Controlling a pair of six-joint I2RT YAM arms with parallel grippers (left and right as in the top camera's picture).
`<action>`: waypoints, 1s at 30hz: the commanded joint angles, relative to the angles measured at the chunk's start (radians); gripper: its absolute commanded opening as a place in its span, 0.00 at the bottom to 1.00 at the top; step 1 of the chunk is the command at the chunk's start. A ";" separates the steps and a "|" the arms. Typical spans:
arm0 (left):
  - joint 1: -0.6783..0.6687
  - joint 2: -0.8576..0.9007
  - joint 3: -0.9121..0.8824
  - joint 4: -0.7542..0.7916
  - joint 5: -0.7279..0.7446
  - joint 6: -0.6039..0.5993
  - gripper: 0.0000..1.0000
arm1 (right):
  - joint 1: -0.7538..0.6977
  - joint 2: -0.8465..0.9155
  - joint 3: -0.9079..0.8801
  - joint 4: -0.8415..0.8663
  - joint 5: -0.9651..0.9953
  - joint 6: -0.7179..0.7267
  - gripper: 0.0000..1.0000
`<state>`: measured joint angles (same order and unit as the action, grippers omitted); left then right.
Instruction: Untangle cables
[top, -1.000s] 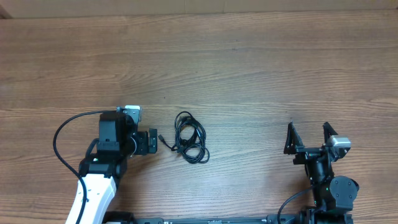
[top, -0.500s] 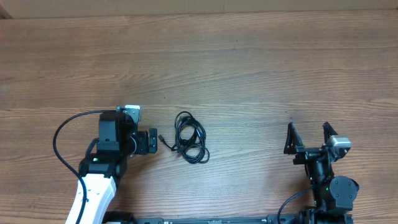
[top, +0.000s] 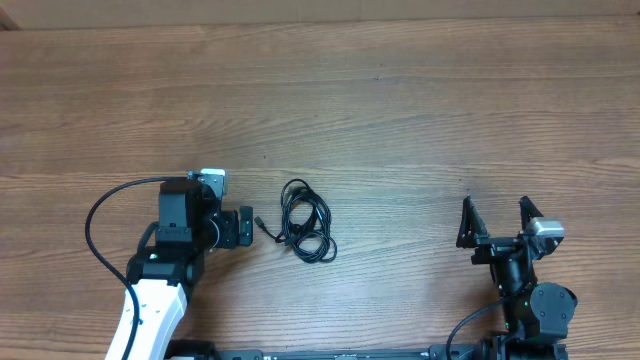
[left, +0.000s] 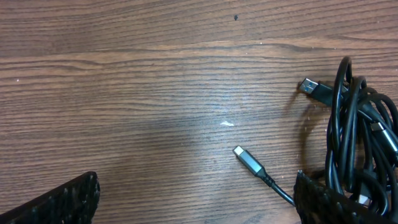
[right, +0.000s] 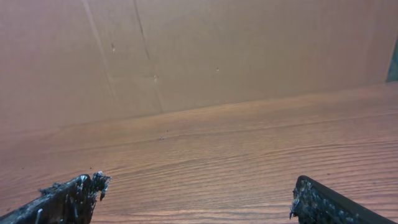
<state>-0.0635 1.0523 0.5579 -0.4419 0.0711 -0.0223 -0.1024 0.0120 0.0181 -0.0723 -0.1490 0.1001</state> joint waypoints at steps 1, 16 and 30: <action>0.004 0.008 0.032 0.000 0.009 0.020 1.00 | 0.001 -0.009 -0.010 0.001 0.014 -0.004 1.00; 0.004 0.008 0.034 -0.007 0.061 0.057 0.99 | 0.001 -0.009 -0.010 0.001 0.014 -0.004 1.00; 0.004 0.008 0.034 -0.003 0.061 0.057 0.99 | 0.001 -0.009 -0.010 0.001 0.014 -0.004 1.00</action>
<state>-0.0635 1.0523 0.5583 -0.4488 0.1169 0.0113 -0.1024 0.0120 0.0181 -0.0723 -0.1486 0.0998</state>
